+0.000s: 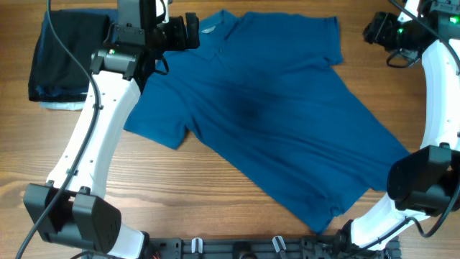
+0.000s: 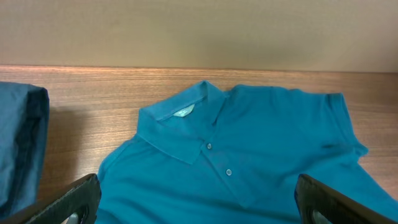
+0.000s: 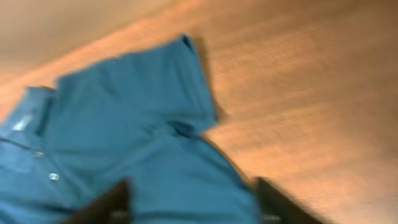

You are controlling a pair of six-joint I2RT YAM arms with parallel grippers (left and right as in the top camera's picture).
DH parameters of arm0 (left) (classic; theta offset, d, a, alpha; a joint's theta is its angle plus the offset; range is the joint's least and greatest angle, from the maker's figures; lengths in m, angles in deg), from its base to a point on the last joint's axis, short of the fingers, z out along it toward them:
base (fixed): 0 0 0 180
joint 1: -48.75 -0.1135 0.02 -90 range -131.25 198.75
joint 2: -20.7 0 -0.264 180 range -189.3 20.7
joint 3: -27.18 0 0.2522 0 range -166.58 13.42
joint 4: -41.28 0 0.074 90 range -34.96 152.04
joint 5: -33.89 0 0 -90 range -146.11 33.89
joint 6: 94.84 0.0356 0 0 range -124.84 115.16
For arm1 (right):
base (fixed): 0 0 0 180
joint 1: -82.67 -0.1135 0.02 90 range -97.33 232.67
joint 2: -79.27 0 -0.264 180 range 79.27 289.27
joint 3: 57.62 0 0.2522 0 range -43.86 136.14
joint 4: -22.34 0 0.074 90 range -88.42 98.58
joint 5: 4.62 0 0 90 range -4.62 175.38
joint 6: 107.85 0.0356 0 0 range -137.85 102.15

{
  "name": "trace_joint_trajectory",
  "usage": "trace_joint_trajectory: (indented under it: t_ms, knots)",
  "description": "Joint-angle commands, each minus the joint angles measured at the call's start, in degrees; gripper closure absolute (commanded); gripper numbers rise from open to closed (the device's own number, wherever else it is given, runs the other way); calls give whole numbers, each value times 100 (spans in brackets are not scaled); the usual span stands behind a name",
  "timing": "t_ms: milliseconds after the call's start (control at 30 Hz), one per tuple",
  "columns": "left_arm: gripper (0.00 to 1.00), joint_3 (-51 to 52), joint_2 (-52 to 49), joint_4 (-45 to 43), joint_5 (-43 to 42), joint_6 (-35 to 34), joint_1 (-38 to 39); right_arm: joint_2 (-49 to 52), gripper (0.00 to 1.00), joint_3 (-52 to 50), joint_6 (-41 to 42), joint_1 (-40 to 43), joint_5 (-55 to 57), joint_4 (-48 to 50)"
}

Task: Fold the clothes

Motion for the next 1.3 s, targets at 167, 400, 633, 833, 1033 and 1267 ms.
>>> trace_joint_trajectory:
  t_ms: [167,400,633,833,1033,1267]
  knots:
    - [0,26,-31,2,11,-33,-24,920,96,-31,-107,-426,-540,479]
    - [0,26,-31,2,11,-33,-24,2286,96,-31,-116,-481,-522,1189]
    - [0,26,-31,2,11,-33,-24,2583,96,-35,-96,-494,-96,1351]
    - [0,26,-31,2,11,-33,-24,2780,96,-144,-55,-494,175,1434]
    - [0,26,-31,2,11,-33,-24,3042,96,-146,96,-516,177,1652]
    - [0,26,-31,2,11,-33,-24,3410,96,-146,92,-514,767,2310]
